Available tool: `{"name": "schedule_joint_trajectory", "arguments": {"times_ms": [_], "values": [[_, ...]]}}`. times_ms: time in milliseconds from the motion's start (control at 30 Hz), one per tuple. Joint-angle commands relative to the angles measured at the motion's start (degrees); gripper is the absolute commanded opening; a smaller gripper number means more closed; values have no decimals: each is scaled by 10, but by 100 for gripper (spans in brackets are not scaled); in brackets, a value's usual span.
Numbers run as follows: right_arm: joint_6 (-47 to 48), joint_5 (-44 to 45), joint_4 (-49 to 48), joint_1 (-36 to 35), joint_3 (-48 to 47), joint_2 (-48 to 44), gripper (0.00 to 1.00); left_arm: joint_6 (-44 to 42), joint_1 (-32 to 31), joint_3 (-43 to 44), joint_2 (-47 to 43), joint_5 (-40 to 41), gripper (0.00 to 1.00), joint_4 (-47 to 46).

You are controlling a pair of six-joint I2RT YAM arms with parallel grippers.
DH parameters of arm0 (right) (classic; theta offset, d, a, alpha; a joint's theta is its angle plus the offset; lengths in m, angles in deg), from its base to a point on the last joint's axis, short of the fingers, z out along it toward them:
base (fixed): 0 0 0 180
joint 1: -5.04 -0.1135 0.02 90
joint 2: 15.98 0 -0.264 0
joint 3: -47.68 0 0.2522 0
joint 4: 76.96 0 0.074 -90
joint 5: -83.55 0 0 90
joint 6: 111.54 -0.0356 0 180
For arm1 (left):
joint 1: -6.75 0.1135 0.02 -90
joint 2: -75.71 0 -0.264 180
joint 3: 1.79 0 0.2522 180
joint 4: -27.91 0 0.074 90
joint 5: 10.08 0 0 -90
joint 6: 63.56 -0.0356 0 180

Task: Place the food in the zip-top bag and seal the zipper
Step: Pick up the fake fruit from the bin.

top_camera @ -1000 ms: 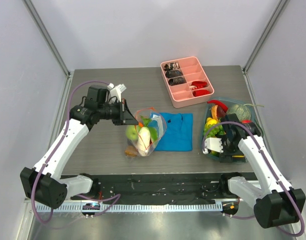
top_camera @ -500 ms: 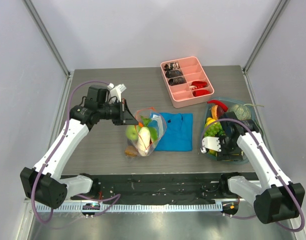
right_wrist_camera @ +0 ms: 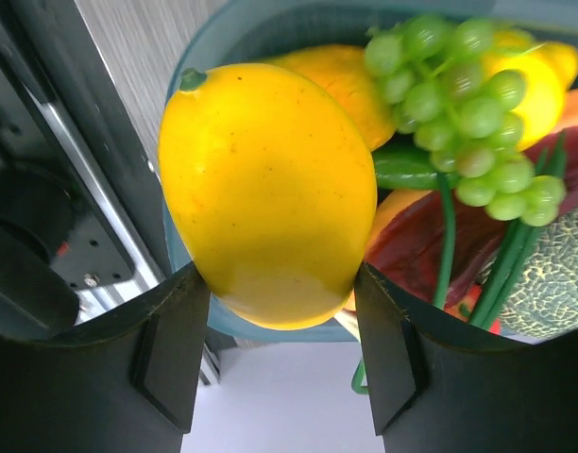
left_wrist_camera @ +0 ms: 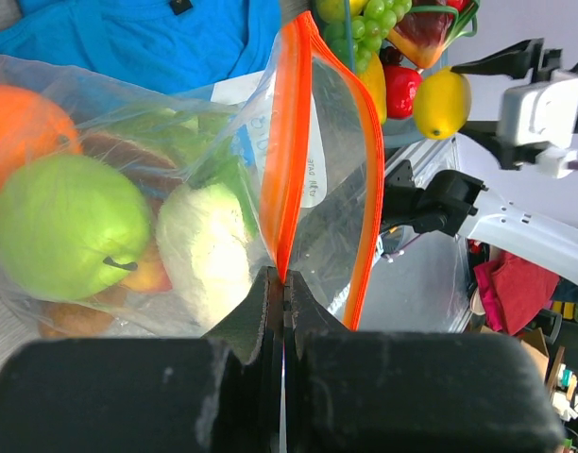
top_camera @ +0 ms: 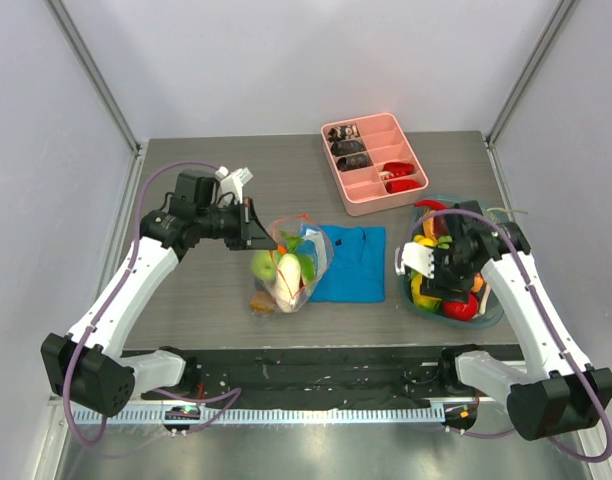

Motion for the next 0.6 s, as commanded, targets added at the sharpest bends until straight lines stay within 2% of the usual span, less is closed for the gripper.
{"name": "schedule_joint_trajectory", "arguments": {"times_ms": [0,67,100,200,233,300,333,400,433,467,533,567], "values": [[-92,-91,86,-3,-94,30,11,9,3,-1,-4,-1,0,-26],[-141,-148,84,-4,-167,63,11,12,3,-2,-4,-5,0,-30],[-207,-168,78,-3,-197,81,11,14,4,-2,-3,-8,0,-30],[-325,-265,58,-3,-326,153,11,19,4,4,-2,-10,0,-32],[-404,-289,50,-3,-355,171,11,23,3,6,-1,-11,0,-33],[-506,-356,-3,-3,-414,212,9,28,4,8,-2,-13,0,-34],[-601,-379,-26,-4,-422,222,7,34,4,8,-1,-14,0,-36],[-708,-430,-149,-11,-395,224,4,44,4,7,-2,-19,0,-47],[-815,-431,-196,-25,-376,220,1,48,4,3,-2,-21,0,-52],[-855,-431,-281,-36,-340,216,1,59,4,3,-1,-22,0,-56],[-938,-426,-349,-63,-299,203,1,62,5,3,-1,-24,0,-56],[-959,-417,-384,-98,-289,202,1,65,6,3,-4,-23,0,-56]]}}
